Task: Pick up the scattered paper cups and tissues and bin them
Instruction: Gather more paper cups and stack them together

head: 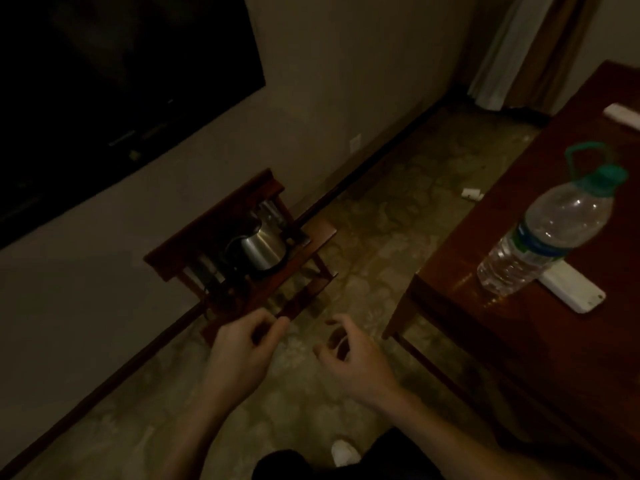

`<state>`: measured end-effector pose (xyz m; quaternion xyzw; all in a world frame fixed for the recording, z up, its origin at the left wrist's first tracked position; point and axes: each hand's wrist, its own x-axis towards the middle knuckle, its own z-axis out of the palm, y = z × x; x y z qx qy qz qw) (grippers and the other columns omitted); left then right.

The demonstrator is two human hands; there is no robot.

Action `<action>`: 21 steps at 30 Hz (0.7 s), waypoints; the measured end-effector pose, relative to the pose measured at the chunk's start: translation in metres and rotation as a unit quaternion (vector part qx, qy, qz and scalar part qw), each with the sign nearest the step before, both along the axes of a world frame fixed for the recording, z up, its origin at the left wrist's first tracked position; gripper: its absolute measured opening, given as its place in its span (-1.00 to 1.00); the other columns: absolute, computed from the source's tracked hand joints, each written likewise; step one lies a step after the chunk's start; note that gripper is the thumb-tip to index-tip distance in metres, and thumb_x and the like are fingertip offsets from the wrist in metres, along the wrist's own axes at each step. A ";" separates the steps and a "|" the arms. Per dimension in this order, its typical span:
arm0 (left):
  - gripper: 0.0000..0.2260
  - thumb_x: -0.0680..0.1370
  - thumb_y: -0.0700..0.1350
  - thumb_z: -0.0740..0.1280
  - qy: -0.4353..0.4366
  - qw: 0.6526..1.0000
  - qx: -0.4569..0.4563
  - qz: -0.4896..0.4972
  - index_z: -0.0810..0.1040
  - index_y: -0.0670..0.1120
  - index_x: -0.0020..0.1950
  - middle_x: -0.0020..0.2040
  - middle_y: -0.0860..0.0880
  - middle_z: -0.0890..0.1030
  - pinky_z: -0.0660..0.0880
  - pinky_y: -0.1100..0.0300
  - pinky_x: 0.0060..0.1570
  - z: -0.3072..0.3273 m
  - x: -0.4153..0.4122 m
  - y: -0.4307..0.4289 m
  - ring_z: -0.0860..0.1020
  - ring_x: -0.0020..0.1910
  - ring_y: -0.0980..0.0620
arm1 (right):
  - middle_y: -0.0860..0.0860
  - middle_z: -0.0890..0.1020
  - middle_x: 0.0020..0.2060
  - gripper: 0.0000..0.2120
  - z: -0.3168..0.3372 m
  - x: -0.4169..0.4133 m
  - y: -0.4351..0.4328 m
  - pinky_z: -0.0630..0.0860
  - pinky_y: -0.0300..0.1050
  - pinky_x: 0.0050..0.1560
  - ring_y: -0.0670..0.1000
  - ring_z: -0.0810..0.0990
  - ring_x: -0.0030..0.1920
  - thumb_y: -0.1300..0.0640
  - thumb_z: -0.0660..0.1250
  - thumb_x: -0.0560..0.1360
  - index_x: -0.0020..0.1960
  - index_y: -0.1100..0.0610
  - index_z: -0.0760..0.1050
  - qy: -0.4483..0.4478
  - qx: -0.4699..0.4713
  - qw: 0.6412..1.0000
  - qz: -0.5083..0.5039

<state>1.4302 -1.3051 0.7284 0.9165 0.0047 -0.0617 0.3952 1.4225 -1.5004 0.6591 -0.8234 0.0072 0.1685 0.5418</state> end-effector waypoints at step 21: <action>-0.80 0.63 0.12 0.25 0.074 0.952 -0.093 -0.282 0.59 0.16 -0.14 -0.26 0.13 0.61 0.51 0.25 -0.30 -0.077 0.420 -0.127 0.58 -0.27 0.18 | -0.14 0.58 -0.17 -0.65 -0.012 0.285 -0.057 0.60 -0.20 -0.17 -0.10 0.60 -0.18 -0.03 0.39 0.48 0.12 -0.37 0.35 -0.025 -0.004 0.891 -0.454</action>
